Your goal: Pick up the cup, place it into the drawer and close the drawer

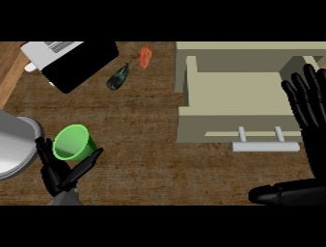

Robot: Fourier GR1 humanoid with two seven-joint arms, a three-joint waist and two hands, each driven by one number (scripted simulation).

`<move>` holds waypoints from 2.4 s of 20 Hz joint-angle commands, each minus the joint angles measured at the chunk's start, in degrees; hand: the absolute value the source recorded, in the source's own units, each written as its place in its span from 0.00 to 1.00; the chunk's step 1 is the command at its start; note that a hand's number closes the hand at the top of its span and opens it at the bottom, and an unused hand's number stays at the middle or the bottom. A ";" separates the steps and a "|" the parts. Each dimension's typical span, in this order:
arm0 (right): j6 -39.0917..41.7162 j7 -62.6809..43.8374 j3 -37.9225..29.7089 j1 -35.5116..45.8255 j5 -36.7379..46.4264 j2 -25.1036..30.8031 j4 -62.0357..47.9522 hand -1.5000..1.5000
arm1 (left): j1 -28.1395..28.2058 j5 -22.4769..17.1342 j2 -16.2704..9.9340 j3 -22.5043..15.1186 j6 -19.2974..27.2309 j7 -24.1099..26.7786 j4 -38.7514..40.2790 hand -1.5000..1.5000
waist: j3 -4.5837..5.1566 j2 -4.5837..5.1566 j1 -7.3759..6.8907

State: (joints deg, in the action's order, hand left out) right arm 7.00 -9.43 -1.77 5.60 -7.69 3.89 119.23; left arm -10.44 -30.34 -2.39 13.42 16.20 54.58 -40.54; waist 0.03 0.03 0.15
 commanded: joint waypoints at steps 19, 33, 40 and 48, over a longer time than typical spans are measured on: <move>1.15 -1.54 -4.98 5.14 -3.44 3.12 -3.78 0.00 | -6.49 4.28 -4.87 -3.94 -19.87 5.01 7.83 1.00 | -0.02 0.09 -0.22; 0.91 -1.14 -2.02 -1.77 -1.66 1.25 2.22 0.00 | -7.55 6.60 -9.37 -9.28 -32.14 0.67 -3.05 1.00 | -0.07 -0.29 -0.34; -0.42 -0.72 0.29 -2.28 0.88 -0.45 1.97 0.00 | -2.93 8.54 -7.90 -15.81 -27.13 -11.95 -23.51 1.00 | -0.09 -0.32 -0.60; -1.19 -6.42 -2.64 2.98 -2.09 1.94 2.39 0.00 | -11.36 7.36 -3.57 -17.24 -16.17 -29.76 -38.38 1.00 | -0.05 -0.22 -0.14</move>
State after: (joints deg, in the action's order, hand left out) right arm 7.00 -11.94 -3.76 6.30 -8.99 5.09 119.97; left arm -16.45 -22.17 -7.30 -3.66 -4.67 33.07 -73.26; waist -0.04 -0.17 -0.20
